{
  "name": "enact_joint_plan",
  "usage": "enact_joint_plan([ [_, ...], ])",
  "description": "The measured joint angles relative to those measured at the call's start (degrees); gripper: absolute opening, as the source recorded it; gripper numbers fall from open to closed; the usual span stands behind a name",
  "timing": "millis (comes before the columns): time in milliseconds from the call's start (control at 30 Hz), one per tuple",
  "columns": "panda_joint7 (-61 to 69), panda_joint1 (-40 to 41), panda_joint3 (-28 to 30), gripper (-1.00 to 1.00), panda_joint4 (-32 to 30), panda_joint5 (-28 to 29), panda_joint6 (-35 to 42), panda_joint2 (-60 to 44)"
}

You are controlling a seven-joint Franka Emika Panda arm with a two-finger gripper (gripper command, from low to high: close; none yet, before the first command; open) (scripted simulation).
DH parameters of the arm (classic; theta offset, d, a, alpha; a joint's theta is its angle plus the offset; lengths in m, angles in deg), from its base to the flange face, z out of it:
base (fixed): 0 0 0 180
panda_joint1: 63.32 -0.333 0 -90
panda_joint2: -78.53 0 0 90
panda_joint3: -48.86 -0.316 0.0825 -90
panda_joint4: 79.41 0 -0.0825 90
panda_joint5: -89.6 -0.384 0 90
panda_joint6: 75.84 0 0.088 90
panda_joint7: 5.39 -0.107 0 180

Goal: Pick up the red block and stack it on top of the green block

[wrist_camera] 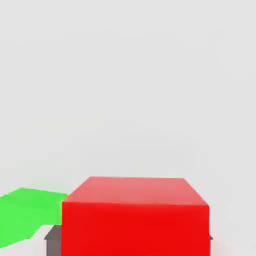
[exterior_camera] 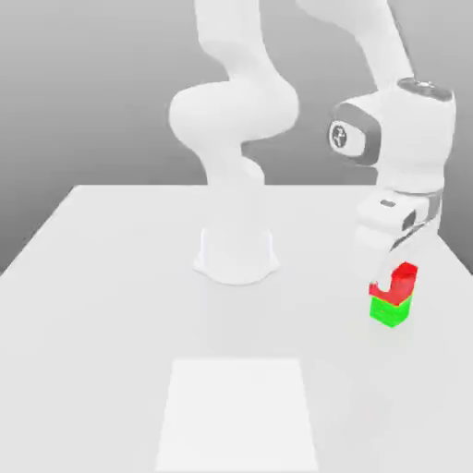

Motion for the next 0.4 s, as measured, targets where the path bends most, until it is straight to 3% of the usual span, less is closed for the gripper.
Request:
enact_joint_plan([
  [167, -2.9, -1.4, -3.8, -1.0, -1.3, 2.8, -6.0, -4.7],
  [300, -8.7, 0.7, -3.5, -1.0, -1.2, 11.2, -13.8, -13.0],
  [333, -10.2, 1.5, -3.3, 1.0, -1.2, 13.2, -15.1, -14.4],
  [400, -10.2, 2.8, -3.3, 1.0, -1.2, 13.2, -15.1, -14.4],
])
